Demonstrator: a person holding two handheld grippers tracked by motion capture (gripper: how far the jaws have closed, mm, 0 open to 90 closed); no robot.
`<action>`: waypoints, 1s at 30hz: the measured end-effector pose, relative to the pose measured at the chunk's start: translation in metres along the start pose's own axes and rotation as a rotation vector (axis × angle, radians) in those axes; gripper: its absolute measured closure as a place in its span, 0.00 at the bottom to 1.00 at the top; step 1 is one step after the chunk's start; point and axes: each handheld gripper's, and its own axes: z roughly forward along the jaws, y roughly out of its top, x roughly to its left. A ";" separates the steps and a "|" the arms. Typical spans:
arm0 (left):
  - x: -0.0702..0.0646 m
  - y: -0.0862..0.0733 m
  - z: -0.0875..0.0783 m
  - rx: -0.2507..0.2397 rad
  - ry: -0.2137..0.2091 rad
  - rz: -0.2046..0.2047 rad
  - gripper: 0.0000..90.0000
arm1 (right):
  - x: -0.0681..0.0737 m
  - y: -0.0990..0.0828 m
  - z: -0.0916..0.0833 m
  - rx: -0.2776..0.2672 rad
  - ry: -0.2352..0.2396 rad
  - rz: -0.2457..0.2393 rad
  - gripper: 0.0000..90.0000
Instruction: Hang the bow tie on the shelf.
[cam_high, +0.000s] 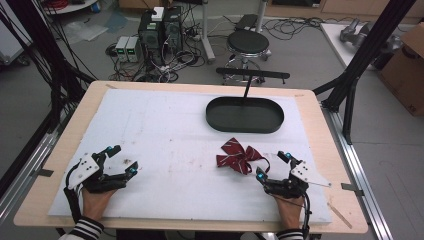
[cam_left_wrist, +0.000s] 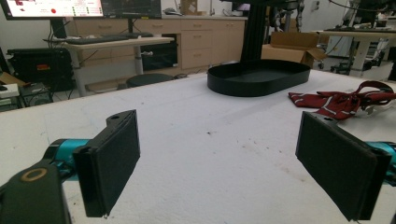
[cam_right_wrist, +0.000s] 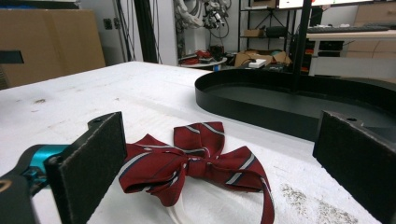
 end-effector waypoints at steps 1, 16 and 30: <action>0.001 0.000 0.000 -0.001 -0.002 -0.008 0.16 | 0.000 0.000 0.000 0.001 0.001 0.006 0.02; 0.000 0.000 0.000 0.004 0.000 -0.004 0.16 | 0.002 0.001 0.002 0.025 -0.022 -0.007 0.02; 0.002 0.000 0.001 0.008 -0.002 -0.013 0.16 | -0.003 0.025 0.002 0.034 0.031 0.008 0.04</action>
